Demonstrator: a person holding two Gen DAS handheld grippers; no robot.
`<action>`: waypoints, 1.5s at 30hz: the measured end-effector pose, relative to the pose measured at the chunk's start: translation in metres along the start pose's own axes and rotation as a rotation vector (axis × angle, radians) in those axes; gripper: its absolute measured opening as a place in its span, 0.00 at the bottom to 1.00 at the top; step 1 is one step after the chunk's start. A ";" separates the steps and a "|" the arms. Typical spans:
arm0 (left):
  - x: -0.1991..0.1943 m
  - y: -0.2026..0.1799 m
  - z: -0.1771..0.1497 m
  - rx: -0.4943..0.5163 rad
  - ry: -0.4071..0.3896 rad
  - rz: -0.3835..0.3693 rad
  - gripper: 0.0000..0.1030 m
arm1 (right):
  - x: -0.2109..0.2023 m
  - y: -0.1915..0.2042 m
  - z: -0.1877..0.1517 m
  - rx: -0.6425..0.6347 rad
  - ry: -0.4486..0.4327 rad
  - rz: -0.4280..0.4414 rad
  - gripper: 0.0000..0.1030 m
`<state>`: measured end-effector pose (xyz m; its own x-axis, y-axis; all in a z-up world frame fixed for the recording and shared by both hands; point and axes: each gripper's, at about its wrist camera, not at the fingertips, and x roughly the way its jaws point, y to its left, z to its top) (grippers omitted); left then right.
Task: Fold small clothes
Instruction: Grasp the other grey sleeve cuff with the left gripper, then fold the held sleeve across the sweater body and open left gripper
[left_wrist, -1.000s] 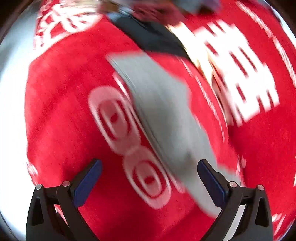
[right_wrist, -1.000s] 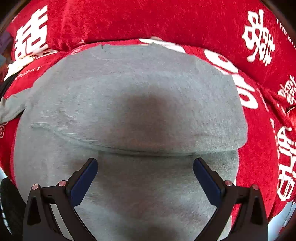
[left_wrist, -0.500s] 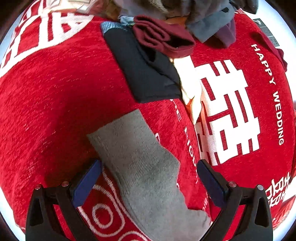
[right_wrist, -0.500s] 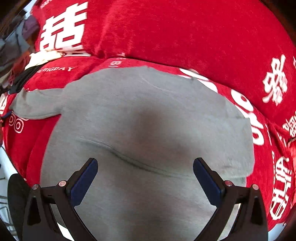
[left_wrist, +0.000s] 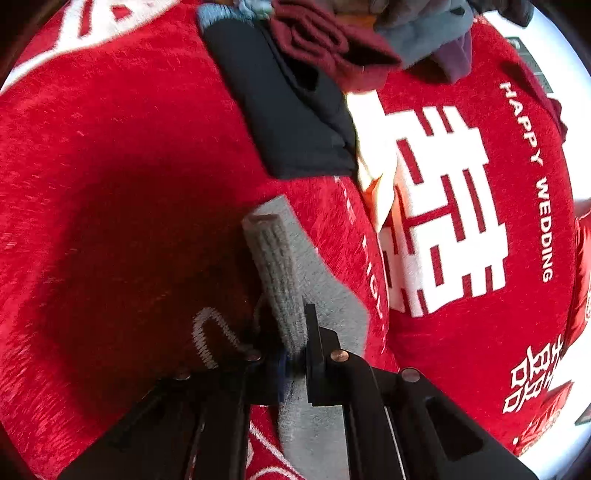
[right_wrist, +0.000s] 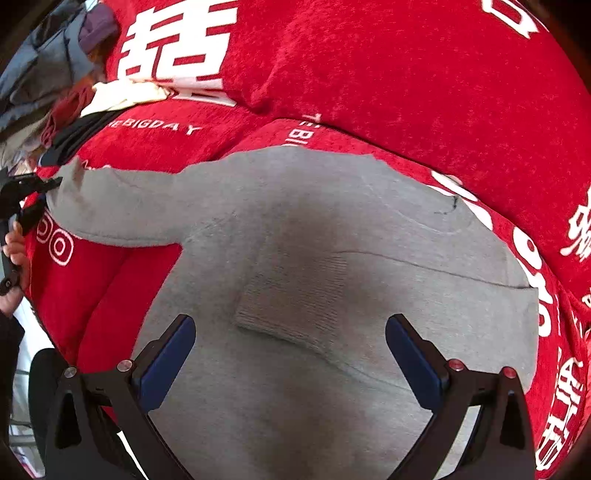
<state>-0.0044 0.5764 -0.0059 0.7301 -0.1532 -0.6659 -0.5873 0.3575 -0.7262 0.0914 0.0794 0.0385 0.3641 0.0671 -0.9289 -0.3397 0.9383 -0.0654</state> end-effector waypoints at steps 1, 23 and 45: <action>-0.007 -0.002 -0.001 0.013 -0.022 -0.003 0.07 | 0.003 0.002 0.004 0.003 0.002 0.004 1.00; -0.093 -0.058 -0.052 0.254 -0.162 0.042 0.07 | 0.060 0.172 0.065 -0.240 0.043 0.186 0.97; 0.046 -0.367 -0.417 0.952 0.329 -0.086 0.07 | -0.053 -0.236 -0.106 0.436 -0.087 -0.063 0.97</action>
<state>0.0990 0.0540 0.1583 0.5395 -0.4080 -0.7365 0.0903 0.8977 -0.4312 0.0601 -0.1816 0.0639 0.4502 0.0162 -0.8928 0.0763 0.9955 0.0565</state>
